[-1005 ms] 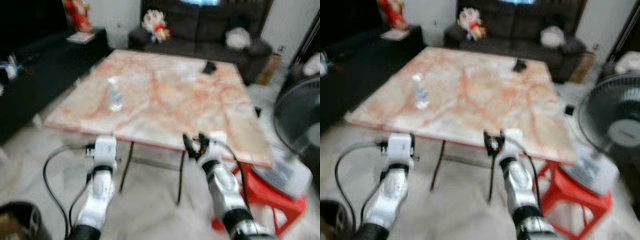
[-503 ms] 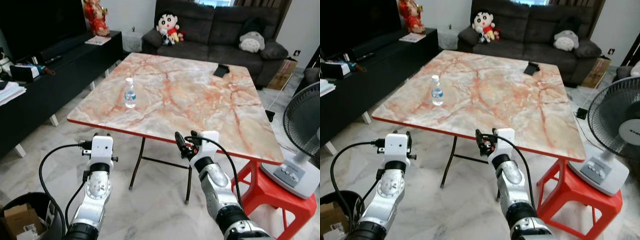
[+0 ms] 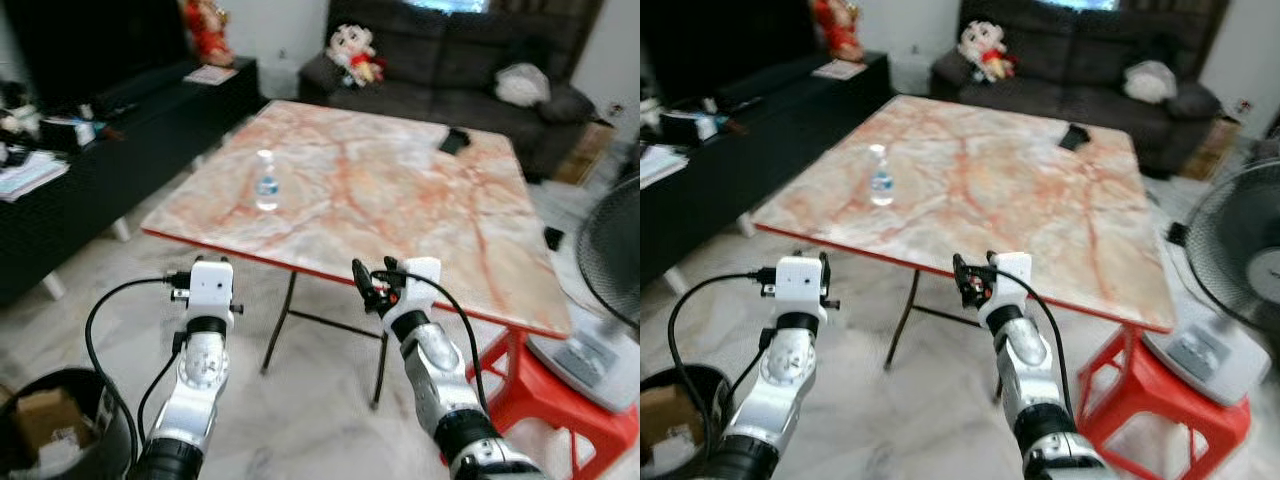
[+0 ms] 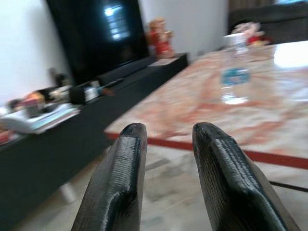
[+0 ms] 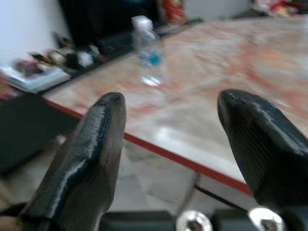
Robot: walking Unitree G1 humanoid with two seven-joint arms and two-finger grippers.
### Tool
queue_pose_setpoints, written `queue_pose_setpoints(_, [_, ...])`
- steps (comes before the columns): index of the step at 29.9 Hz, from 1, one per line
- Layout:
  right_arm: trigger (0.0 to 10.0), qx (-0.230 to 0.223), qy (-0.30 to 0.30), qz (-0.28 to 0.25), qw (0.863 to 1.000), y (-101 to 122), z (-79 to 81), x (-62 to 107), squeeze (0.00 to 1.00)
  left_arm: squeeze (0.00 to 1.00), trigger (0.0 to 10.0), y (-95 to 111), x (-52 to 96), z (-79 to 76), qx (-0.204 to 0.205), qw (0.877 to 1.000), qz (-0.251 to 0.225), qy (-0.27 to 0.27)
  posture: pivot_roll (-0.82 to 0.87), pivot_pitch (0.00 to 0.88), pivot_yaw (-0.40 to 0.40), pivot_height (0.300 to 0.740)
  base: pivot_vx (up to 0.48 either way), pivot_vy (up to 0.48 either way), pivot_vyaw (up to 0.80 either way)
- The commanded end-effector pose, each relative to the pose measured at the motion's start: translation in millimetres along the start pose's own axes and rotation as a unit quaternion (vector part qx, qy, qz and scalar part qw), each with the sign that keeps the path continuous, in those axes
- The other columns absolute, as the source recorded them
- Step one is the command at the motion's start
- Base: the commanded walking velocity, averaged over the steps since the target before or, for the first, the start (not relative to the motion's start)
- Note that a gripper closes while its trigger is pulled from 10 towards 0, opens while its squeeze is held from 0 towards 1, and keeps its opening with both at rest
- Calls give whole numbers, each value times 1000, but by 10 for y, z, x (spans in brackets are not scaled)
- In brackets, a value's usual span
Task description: Picking trash to rubbish bin
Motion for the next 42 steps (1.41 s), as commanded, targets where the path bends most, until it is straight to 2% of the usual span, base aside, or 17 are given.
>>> queue_pose_setpoints(1, [10000, 4, -8, -9, 1000, 82, -80, -8, 0, 0, 10000, 130, -35, -47, 7, 1000, -18, -2, 9, 18, -77, 740, 454, 0, 0])
queue_pose_setpoints(35, [10000, 14, 11, -6, 1000, 81, 1, -22, 0, 0, 10000, 230, -64, -38, 13, 999, -32, 2, 7, 10, -82, 740, 454, 0, 0])
queue_pose_setpoints(42, [10000, 7, 10, -5, 1000, 76, 3, -23, 0, 0, 10000, 262, -45, -82, 12, 999, -42, -9, 7, 8, -82, 740, 449, 0, 0])
Point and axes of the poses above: a point about 5 cm out from each wrist's last joint towards the gripper, its own x axis pointing back from the gripper into the wrist, its own y axis along the axis of the wrist's last joint, z = x × y, the point moved 5 cm from there along -x, pointing out of the wrist towards the gripper, and after that the axes turned 2 degrees about -x, right-handed, at the moved point
